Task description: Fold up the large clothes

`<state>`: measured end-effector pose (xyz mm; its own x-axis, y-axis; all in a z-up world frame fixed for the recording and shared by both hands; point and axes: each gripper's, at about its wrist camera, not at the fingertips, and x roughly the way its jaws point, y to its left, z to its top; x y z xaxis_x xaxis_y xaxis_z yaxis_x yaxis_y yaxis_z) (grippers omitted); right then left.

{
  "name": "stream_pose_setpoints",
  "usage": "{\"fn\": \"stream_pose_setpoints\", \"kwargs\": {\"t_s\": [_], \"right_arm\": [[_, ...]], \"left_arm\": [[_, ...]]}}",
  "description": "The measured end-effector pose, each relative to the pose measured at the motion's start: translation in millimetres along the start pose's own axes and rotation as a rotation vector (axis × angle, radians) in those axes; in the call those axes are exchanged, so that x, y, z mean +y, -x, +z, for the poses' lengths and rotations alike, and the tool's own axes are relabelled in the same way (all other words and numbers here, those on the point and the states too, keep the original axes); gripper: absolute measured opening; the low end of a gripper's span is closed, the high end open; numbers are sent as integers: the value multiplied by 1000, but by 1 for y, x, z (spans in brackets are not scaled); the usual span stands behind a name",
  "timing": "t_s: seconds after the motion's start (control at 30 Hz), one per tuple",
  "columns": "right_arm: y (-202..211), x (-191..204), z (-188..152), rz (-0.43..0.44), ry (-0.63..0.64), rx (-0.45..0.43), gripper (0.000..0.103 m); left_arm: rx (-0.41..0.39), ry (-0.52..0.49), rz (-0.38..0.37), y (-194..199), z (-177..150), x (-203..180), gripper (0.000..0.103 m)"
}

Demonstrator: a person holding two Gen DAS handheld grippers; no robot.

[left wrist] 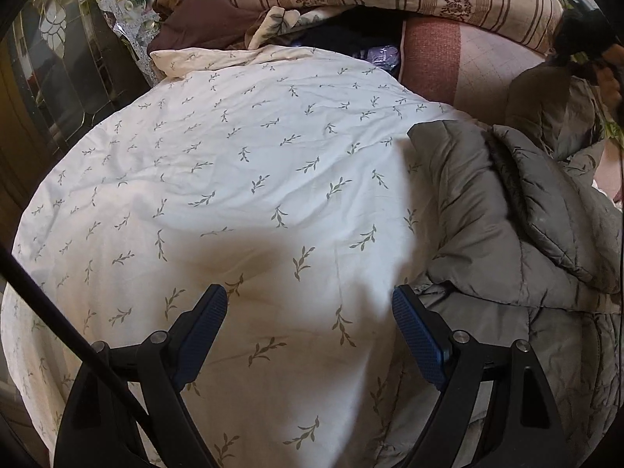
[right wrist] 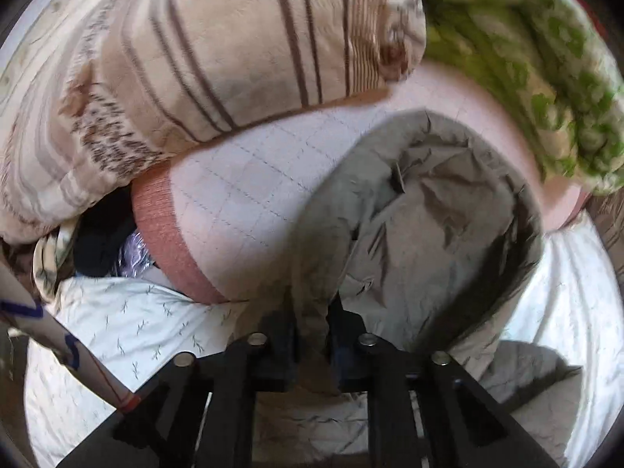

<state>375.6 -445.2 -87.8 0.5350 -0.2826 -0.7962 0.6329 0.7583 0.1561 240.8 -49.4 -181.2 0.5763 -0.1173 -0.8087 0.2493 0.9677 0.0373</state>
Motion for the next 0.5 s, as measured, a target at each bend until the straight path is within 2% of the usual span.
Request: {"fn": "stream_pose_setpoints", "kwargs": {"t_s": [0.17,0.3,0.5], "right_arm": [[43,2,-28,26,93,-18,9],[98,-5,-68,62,155,-32,9],[180,-34,-161,168,165,-15,8]], "left_arm": [[-2,-5,-21,5,-1,-1,86],[-15,0,-42,13,-1,2,86],[-29,40,-69,23,1,14,86]]}}
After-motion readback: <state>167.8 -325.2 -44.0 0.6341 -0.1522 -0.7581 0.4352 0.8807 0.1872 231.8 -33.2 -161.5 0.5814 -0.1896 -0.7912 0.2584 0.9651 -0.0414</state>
